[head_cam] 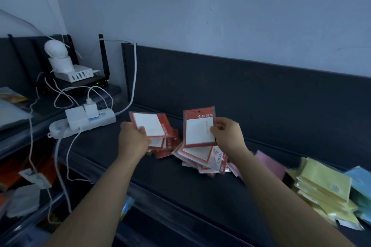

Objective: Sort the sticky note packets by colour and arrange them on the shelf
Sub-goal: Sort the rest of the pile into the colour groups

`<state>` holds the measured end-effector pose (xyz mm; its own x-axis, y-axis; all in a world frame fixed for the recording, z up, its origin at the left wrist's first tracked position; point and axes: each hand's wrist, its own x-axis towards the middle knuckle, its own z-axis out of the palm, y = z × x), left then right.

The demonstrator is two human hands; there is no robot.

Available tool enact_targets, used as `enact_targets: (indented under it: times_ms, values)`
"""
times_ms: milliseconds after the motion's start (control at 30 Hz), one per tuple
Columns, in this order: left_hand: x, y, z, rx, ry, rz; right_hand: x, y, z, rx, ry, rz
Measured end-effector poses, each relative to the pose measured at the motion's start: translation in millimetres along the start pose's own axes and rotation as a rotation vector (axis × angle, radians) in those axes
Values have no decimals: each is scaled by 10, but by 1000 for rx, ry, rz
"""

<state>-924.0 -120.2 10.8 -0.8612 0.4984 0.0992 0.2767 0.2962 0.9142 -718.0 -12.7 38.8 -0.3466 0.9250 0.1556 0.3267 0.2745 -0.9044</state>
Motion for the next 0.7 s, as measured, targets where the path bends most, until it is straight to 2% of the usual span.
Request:
enact_targets:
  times_ms: [133,200,400,600,700]
  values:
    - [9,-137,-119,311,-67,57,14,-89,223,-6,-69,3]
    - [3,-177,-162,376,-100,106,44,-128,335,-30,-96,-7]
    - [-40,-167,-327,395,-50,200,162,-221,693,-129,-186,-16]
    - [-199,-151,-334,362,-57,352,173,-234,837,-349,-280,-131]
    - [-295,-64,-298,392,-61,417,73,-200,767,-403,-276,-186]
